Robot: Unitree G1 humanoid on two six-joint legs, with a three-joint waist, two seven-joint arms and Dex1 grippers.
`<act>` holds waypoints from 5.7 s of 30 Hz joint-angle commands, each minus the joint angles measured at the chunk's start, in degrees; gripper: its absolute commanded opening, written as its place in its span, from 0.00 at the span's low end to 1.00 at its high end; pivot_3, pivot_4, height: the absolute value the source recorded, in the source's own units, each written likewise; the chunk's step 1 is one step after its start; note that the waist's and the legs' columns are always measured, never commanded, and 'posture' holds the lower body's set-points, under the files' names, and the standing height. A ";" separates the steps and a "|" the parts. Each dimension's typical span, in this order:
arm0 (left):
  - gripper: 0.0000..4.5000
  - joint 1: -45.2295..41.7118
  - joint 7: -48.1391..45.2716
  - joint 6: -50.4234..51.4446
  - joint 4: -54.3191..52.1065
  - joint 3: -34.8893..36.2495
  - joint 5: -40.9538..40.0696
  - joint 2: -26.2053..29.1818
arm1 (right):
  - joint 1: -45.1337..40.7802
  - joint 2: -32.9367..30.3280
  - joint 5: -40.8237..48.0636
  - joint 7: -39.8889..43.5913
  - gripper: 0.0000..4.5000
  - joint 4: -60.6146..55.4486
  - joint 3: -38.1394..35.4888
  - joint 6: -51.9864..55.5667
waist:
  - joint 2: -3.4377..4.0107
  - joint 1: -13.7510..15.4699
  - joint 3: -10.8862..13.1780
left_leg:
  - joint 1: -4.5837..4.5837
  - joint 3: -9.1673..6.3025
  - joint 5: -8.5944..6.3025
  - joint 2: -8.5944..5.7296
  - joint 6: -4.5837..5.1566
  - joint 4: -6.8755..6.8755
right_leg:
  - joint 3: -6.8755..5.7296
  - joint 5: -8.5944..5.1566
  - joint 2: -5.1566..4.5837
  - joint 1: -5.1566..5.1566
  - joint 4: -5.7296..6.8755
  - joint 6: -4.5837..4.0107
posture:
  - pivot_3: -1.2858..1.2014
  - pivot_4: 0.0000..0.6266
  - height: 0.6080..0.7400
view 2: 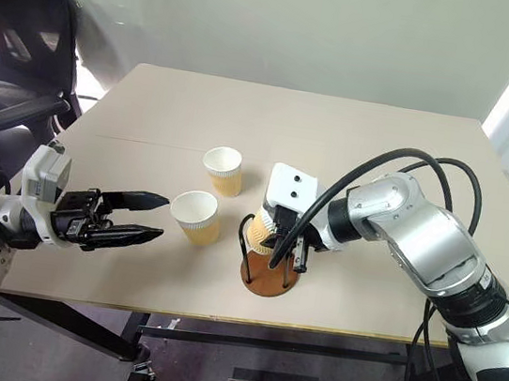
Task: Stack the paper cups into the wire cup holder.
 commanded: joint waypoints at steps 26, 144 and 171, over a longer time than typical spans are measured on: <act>0.74 -17.53 -4.92 -1.69 9.88 -6.54 8.59 8.73 | -0.94 -8.86 0.25 2.71 0.84 0.94 -19.29 -5.93 | -0.10 0.69 0.06 | -0.02 -0.02 0.00 -0.03 -0.01 0.02 | 0.01 0.06 -0.01 0.03 -0.09 -0.17 | 0.52 0.24 1.00; 0.01 -90.99 -8.28 -48.25 34.05 -113.76 -25.70 -8.93 | 66.67 -27.93 79.34 -49.98 0.85 -36.22 -94.50 -15.91 | 0.22 3.19 0.29 | -1.08 -0.23 -1.73 -0.42 1.31 2.21 | 0.12 0.12 -0.14 0.84 -1.06 2.78 | 0.52 0.24 1.00; 0.01 -91.30 -8.28 -46.86 31.73 -117.49 -26.04 -8.55 | 66.65 -28.03 75.27 -49.78 0.85 -36.22 -90.38 -17.79 | 0.22 3.25 0.29 | -1.08 -0.22 -1.75 -0.42 1.30 2.23 | 0.12 0.12 -0.14 0.84 -1.06 2.78 | 0.52 0.24 1.00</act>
